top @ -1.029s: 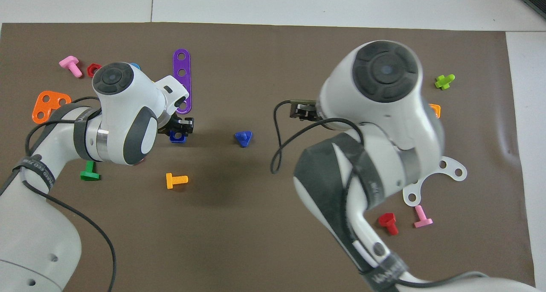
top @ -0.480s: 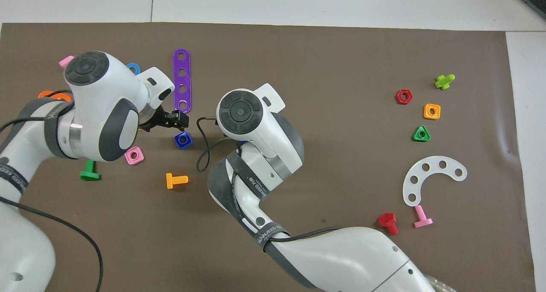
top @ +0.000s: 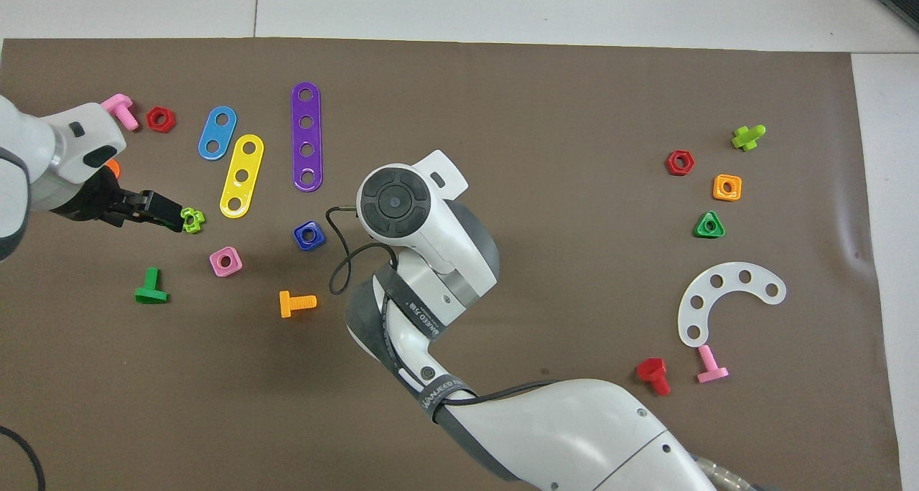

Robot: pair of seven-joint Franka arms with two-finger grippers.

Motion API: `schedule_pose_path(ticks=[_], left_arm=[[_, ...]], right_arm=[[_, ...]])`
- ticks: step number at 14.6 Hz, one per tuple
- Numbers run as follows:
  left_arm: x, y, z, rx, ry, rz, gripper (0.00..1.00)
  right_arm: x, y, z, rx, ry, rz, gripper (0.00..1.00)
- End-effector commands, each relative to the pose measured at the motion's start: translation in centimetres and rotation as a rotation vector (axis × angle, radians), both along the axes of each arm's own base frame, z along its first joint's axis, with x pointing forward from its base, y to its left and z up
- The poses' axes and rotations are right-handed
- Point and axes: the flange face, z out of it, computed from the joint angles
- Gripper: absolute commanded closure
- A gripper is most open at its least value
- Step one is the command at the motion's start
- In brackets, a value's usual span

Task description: Unscrew and place screws in storage area

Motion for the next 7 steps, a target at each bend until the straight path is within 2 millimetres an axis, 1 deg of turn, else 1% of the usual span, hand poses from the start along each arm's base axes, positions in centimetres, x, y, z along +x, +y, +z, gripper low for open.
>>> schedule_pose_path(ticks=[1,2,4,5,7], left_arm=[[-2.2,1.4,3.9,0.003,-0.039,0.011,0.0],[-2.9,1.8,5.9,0.026,-0.069,0.031,0.0],[-4.4,2.2,9.0,0.073,-0.095,0.102,0.0],[-5.0,2.3,10.2,0.096,-0.106,0.124,0.0],[-5.8,2.0,11.8,0.125,-0.121,0.139,0.0]], right_arm=[[-0.1,-0.4,-0.8,0.019,-0.009,0.028,0.42],[-0.3,-0.6,-1.4,0.023,-0.014,0.028,0.43],[-0.5,-0.6,-1.5,0.02,-0.01,0.029,0.5],[-0.5,-0.7,-1.7,0.018,-0.008,0.028,0.5],[-0.6,-0.7,-1.7,0.015,-0.002,0.029,0.56]])
